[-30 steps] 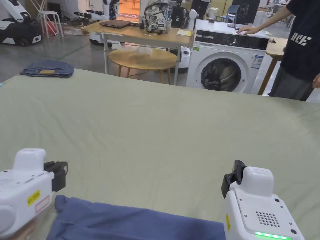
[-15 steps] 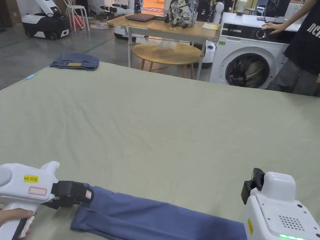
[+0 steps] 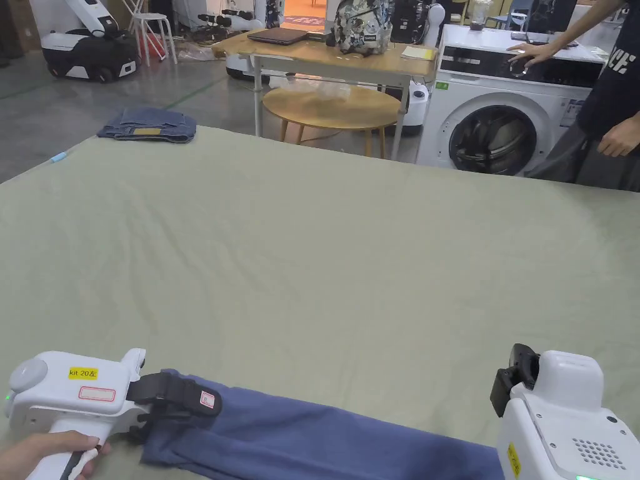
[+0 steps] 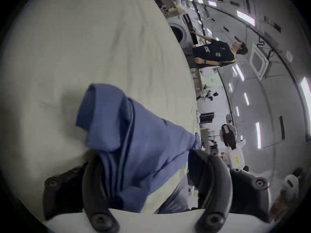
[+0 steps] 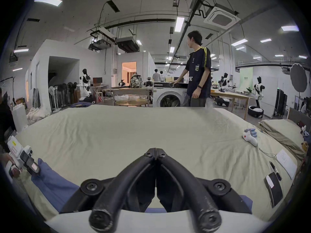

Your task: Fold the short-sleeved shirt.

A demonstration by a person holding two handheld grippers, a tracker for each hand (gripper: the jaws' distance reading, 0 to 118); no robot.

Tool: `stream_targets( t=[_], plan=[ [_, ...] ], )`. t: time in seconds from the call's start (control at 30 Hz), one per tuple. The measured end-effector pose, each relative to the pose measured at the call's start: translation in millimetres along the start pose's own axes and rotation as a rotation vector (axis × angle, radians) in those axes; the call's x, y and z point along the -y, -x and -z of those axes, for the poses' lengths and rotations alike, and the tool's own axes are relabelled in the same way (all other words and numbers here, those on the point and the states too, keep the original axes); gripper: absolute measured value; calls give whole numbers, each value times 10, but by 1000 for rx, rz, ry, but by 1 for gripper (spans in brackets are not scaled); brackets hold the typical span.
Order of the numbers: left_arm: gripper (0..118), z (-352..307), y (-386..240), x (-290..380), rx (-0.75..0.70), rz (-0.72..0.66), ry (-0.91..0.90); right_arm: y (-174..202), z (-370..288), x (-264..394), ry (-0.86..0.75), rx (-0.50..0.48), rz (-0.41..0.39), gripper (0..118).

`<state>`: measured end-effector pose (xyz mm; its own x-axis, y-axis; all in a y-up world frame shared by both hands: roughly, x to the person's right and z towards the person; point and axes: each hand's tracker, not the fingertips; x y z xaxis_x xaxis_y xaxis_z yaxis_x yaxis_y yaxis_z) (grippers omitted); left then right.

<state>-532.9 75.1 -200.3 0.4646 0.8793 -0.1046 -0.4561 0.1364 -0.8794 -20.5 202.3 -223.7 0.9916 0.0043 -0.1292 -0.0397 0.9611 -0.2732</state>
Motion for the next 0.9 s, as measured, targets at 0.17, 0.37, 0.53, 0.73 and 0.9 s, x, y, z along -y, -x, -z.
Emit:
stream_targets(
  t=[0.17,0.37,0.53,0.73,0.9],
  plan=[
    [7,1,36,74,-98,-1,-38,-74,17,-31,1,4,-3,0],
    [2,-38,-167,123,-158,64,-78,-173,27,-75,-3,17,5,0],
    [1,-238,-577,185,-160,112,-116,-225,28,-96,-8,25,-3,0],
    [1,-589,-763,14,-324,180,-173,-256,47,-120,-10,21,5,0],
    [1,-895,-841,-58,-452,208,-227,-205,67,-133,-10,3,0,0]
  ],
)
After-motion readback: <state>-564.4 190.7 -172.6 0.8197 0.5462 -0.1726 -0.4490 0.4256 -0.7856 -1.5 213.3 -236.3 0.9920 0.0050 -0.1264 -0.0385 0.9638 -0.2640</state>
